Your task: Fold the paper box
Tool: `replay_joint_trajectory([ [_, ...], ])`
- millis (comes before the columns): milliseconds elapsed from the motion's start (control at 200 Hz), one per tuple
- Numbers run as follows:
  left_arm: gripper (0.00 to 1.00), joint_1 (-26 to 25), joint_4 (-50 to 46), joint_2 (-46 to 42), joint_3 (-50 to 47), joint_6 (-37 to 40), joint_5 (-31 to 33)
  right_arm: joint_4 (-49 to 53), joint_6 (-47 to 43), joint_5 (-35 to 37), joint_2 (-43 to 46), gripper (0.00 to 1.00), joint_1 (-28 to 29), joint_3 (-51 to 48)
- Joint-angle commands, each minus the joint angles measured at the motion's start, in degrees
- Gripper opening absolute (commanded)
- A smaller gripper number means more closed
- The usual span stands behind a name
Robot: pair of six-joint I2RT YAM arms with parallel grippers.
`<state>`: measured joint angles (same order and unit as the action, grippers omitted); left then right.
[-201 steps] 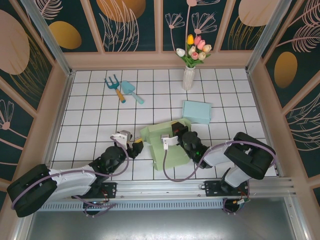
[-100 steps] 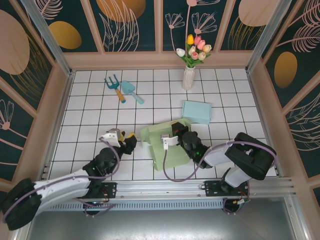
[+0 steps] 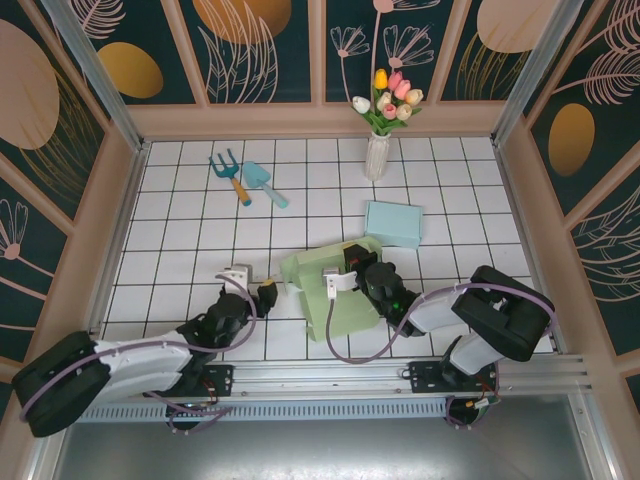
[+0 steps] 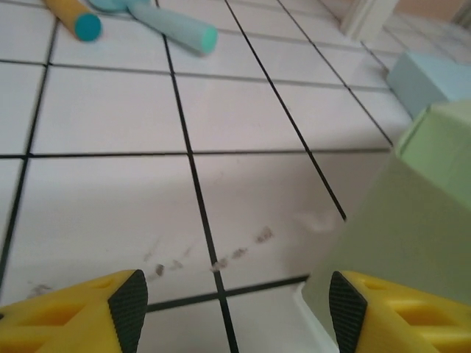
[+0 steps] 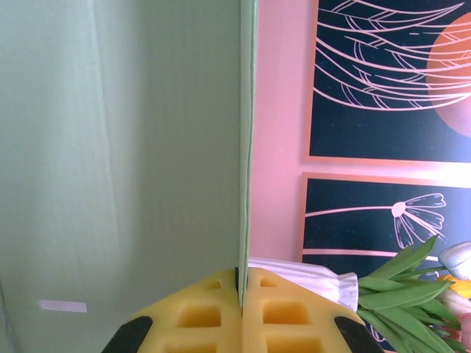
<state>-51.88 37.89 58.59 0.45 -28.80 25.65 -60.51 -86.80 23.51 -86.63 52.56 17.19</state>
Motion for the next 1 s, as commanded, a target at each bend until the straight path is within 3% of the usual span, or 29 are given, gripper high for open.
replay_joint_trajectory([
  [0, 0.69, 0.00, 8.32, 4.74, 2.09, 3.99, -6.01, 2.20, 0.90, -1.27, 0.60, 0.00, -0.26, -0.70],
  [430, 0.65, -0.04, 15.41, 15.68, 5.32, 4.49, -12.00, 0.22, -0.01, -1.27, -1.34, 0.00, -0.17, -1.36],
  [991, 0.65, -0.12, 19.32, 18.86, 6.76, 2.03, -15.98, 1.08, 0.76, -0.70, -1.17, 0.00, -0.08, -1.24],
])
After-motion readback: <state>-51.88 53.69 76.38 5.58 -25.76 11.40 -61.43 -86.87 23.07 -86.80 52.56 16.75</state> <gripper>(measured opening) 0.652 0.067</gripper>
